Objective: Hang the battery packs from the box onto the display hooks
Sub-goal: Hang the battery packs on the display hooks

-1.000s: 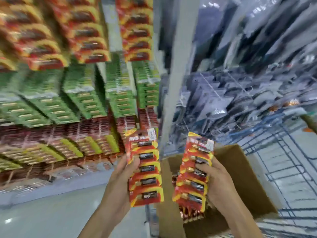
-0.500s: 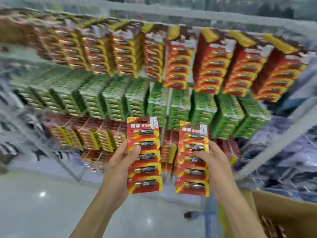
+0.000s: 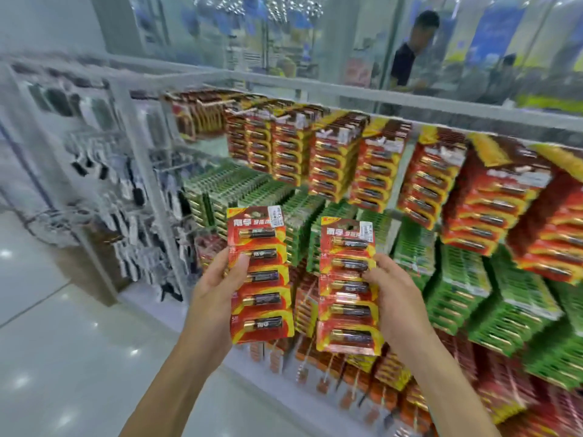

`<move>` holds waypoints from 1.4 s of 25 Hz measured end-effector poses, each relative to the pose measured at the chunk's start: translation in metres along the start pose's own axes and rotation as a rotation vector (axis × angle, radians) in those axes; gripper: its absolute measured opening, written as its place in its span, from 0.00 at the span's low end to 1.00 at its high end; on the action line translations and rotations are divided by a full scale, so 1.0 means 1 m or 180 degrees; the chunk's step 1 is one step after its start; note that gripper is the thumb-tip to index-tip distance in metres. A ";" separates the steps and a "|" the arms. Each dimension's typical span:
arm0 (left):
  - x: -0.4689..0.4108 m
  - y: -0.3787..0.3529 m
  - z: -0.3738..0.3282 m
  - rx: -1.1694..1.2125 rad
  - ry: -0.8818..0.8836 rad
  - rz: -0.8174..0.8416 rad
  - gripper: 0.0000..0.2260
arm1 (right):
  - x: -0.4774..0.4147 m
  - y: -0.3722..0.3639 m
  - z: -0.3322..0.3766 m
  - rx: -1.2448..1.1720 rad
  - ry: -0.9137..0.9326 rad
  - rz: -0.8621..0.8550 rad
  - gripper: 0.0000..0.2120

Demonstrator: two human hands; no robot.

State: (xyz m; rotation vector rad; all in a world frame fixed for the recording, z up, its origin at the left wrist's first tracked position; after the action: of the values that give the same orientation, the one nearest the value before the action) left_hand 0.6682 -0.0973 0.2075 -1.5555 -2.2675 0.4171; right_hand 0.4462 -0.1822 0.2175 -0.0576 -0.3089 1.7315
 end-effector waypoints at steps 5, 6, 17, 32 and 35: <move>-0.060 0.036 -0.035 -0.0032 -0.0181 -0.0134 0.12 | -0.058 -0.060 0.007 -0.0122 0.0074 0.0189 0.15; -0.075 0.043 -0.042 -0.0049 -0.0198 -0.0156 0.12 | -0.071 -0.073 0.011 -0.0195 0.0107 0.0235 0.15; -0.213 0.098 -0.098 0.0068 -0.0048 -0.0361 0.16 | -0.179 -0.177 0.014 -0.0473 -0.0051 0.0065 0.09; -0.348 0.129 -0.179 -0.0213 -0.0212 0.0366 0.15 | -0.208 -0.243 -0.004 -0.0445 -0.0096 -0.0777 0.12; -0.356 0.132 -0.183 -0.0325 -0.0156 0.0506 0.14 | -0.206 -0.249 -0.009 -0.0556 -0.0056 -0.0944 0.12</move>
State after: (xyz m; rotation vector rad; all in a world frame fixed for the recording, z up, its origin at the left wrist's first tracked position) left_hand 0.9772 -0.3765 0.2689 -1.8034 -2.2412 0.3907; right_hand 0.7251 -0.3436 0.2399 -0.1179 -0.4579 1.4093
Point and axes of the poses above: each hand's wrist, its own x-axis away from the middle knuckle, its own y-axis out of the back of the hand, z = x × y, the point moved 2 cm from there along -x, towards the middle knuckle, and after that the axes turned 3 degrees about y, right-handed, at the moved point
